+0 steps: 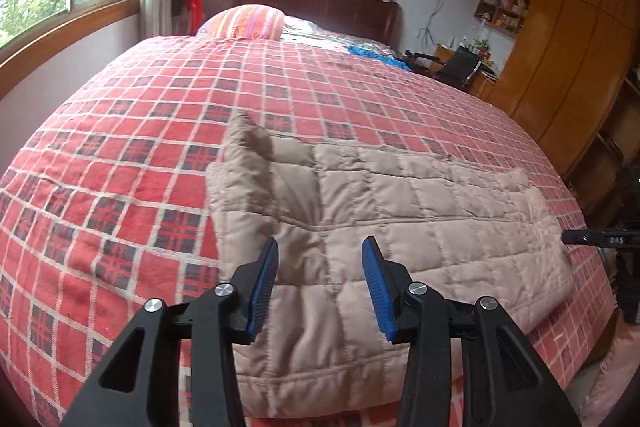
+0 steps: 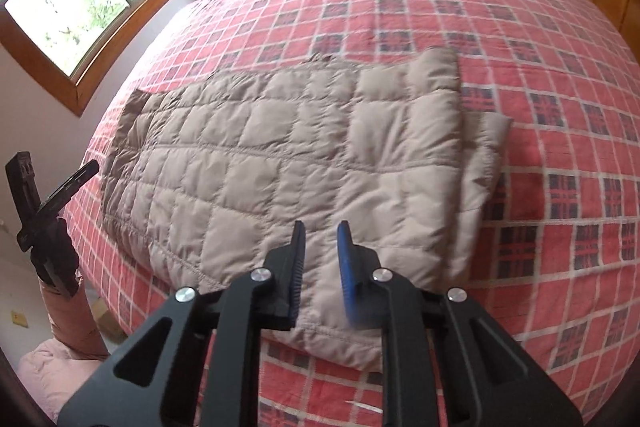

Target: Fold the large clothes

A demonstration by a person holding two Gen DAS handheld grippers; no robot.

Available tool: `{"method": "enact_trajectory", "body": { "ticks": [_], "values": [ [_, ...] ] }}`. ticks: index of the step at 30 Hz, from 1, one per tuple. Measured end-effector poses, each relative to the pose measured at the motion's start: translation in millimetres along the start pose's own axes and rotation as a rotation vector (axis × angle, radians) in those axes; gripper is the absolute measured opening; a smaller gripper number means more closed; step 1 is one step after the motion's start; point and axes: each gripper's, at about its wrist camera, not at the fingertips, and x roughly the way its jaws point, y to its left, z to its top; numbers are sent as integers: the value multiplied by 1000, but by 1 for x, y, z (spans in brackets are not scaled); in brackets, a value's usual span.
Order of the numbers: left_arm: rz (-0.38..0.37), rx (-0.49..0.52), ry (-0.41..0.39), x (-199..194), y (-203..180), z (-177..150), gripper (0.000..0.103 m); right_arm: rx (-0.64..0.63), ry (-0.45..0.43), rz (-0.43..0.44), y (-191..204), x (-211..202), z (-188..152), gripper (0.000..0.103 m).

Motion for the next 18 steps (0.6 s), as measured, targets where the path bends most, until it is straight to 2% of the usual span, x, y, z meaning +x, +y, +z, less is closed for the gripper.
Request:
{"method": "enact_trajectory", "body": {
  "ticks": [4, 7, 10, 18],
  "values": [
    [-5, 44, 54, 12, -23, -6, 46, -4, 41, -25, 8, 14, -4, 14],
    [21, 51, 97, 24, -26, -12, 46, 9, 75, -65, 5, 30, -6, 12],
    [43, 46, 136, 40, -24, -21, 46, 24, 103, -66, -3, 47, -8, 11],
    [49, 62, 145, 58, -20, -33, 46, 60, 101, -56, -14, 70, -17, 8]
  ]
}}
